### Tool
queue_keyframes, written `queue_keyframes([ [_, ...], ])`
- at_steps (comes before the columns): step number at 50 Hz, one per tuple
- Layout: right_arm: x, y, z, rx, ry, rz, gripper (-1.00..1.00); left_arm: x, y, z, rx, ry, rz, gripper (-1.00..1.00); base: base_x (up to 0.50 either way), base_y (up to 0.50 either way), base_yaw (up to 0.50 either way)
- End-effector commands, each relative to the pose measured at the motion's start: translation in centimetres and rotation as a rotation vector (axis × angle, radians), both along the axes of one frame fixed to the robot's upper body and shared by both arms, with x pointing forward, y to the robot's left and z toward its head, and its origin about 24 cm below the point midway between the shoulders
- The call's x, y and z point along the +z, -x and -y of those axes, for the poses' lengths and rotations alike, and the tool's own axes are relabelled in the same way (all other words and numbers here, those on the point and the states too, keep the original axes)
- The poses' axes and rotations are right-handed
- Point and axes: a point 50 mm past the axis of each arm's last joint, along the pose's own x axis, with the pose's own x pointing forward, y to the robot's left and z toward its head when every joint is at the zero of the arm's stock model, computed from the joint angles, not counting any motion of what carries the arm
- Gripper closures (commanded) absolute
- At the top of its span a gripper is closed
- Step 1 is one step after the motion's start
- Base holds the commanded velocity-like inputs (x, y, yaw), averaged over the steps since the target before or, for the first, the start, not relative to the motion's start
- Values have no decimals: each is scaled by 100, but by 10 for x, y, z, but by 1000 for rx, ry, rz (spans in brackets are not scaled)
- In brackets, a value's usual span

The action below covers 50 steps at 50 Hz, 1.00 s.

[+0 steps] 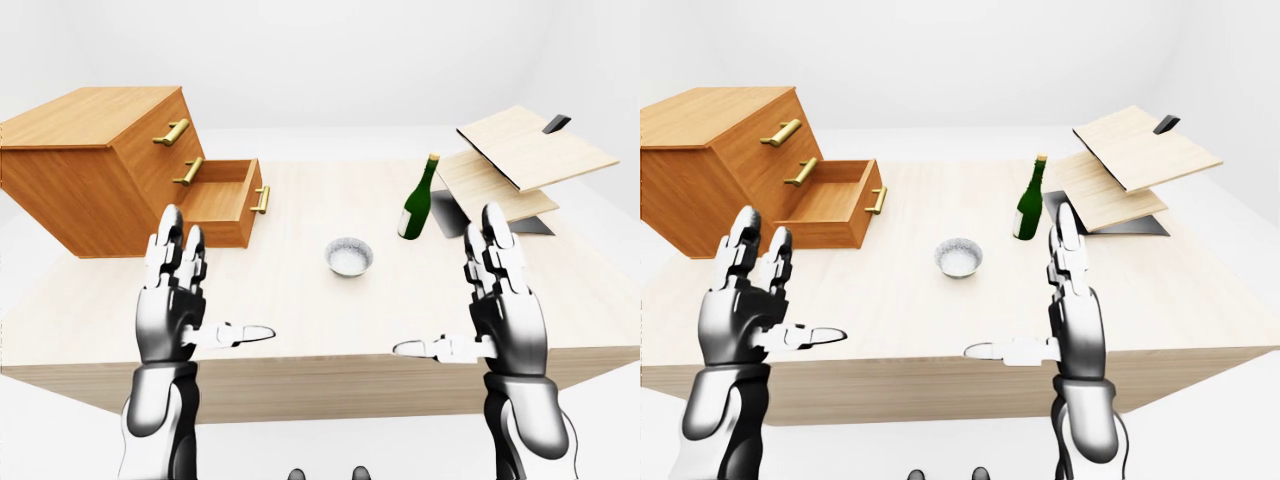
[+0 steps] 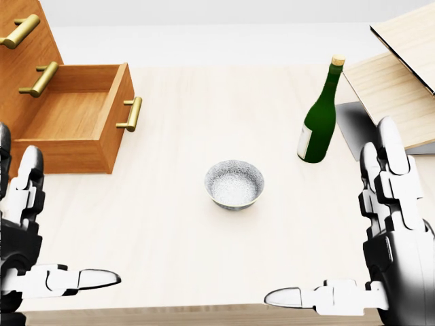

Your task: Put the bowl on top of the cabinet.

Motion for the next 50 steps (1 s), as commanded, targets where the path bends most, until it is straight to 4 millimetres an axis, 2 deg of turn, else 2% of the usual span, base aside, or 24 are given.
queue_keyframes([
  [1,9,9,-1,-2,43,34,-100,12,8,-3,13,-2,59,-100,0,50,0],
  [29,8,6,-6,15,43,31,-100,14,10,-3,7,13,67,-100,0,50,0],
  [34,1,2,-4,6,44,-1,-100,10,7,-3,7,12,49,-100,0,50,0],
  [50,4,3,-3,6,42,10,-100,12,9,-3,6,13,57,-100,0,50,0],
])
